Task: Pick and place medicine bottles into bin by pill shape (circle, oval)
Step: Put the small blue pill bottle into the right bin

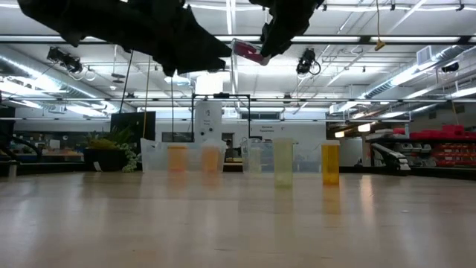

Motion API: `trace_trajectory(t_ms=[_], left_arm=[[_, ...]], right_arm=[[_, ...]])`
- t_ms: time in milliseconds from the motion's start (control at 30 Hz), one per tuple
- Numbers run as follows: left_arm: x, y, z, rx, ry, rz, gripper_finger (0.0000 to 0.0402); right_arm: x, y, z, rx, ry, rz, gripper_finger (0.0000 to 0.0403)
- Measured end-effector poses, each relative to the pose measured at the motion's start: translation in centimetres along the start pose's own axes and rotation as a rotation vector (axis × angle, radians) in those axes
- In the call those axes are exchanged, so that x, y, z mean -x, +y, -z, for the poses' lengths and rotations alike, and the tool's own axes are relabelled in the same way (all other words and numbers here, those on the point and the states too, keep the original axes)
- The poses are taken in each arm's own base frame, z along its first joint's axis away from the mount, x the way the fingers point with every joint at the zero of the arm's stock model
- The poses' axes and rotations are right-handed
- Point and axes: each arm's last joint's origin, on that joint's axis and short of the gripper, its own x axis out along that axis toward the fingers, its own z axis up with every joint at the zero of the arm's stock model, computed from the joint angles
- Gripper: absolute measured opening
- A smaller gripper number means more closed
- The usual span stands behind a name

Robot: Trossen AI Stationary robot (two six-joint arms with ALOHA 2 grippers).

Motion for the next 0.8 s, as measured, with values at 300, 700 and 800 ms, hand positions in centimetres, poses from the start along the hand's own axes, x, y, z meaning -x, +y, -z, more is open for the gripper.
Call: trace_trajectory(t_ms=[300,700,800], left_arm=[[-2.7,-0.5,-0.7,-0.058,0.002,-0.029,0.0264],[-2.9,-0.6,-1.2,-0.069,-0.016,-0.031,0.0230],[-2.9,-0.6,-1.4,-0.060,-0.033,-0.030,0.0220]], right_arm=[[0.0,0.0,-0.3,0.004,-0.029,0.004,0.0133],[-0.1,0.5,0.0,-0.018,0.009,-0.008,0.0133],[-0.1,0.4,0.1,-0.039,0.016,0.020,0.0133]])
